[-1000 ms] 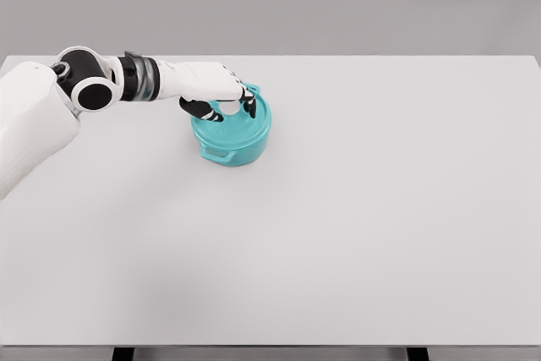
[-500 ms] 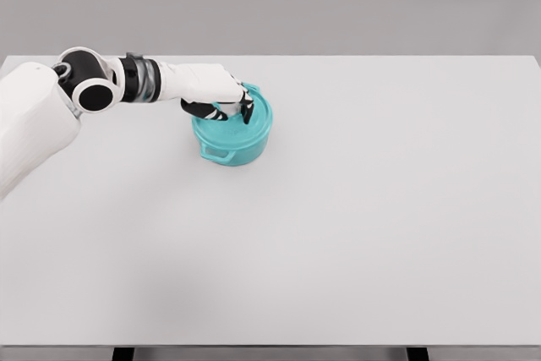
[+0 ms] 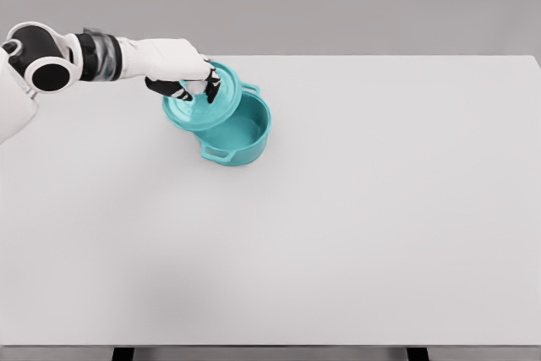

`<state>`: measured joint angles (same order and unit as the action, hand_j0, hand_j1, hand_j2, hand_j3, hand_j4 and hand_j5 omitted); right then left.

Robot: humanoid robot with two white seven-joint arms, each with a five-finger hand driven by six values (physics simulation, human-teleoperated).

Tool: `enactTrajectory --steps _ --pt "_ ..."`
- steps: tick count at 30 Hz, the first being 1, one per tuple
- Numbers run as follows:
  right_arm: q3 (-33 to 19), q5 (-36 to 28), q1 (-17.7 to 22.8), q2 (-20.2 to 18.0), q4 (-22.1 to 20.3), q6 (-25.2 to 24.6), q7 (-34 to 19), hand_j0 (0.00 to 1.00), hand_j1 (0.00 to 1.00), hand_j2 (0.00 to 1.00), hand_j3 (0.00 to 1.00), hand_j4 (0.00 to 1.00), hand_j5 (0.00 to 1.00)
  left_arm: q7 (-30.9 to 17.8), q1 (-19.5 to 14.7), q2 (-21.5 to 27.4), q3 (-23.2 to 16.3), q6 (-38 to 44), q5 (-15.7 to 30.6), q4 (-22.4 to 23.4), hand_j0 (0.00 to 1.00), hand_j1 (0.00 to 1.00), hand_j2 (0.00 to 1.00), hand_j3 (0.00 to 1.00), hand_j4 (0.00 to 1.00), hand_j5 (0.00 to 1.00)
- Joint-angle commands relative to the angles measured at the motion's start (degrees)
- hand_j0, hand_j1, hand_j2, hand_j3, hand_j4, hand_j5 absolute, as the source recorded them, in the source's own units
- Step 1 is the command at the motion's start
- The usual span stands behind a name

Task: Open the lid of the pot with left arm

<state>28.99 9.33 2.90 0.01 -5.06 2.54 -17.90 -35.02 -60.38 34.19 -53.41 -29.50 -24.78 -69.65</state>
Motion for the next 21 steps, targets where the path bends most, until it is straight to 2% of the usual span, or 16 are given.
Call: enactTrajectory --steps 1,9,15,18,21 --pt "0.01 -0.01 0.00 -0.01 -0.04 0.01 -0.03 1.00 1.00 1.00 1.00 1.00 1.00 0.02 0.00 2.46 0.06 -0.65 0.08 -0.13 0.44 0.44 0.44 0.44 0.44 0.44" --pt "0.01 -0.01 0.00 -0.01 0.05 0.01 -0.03 1.00 1.00 1.00 1.00 1.00 1.00 0.02 0.70 11.25 0.06 -1.18 -0.09 0.04 0.45 0.45 0.45 0.45 0.45 0.45" --pt "0.01 -0.01 0.00 -0.01 -0.04 0.01 -0.03 1.00 1.00 1.00 1.00 1.00 1.00 0.02 1.85 11.52 -0.11 -2.41 -0.80 0.31 0.49 0.49 0.49 0.49 0.49 0.49" --pt "0.01 -0.01 0.00 -0.01 -0.04 0.01 -0.03 1.00 1.00 1.00 1.00 1.00 1.00 0.02 2.46 11.52 -0.03 -2.41 -0.71 0.39 0.80 0.80 0.80 0.80 0.80 0.80" --pt "0.01 -0.01 0.00 -0.01 -0.04 0.01 -0.03 1.00 1.00 1.00 1.00 1.00 1.00 0.02 2.46 11.52 -0.03 -2.41 -0.71 0.39 0.86 0.86 0.86 0.86 0.86 0.86"
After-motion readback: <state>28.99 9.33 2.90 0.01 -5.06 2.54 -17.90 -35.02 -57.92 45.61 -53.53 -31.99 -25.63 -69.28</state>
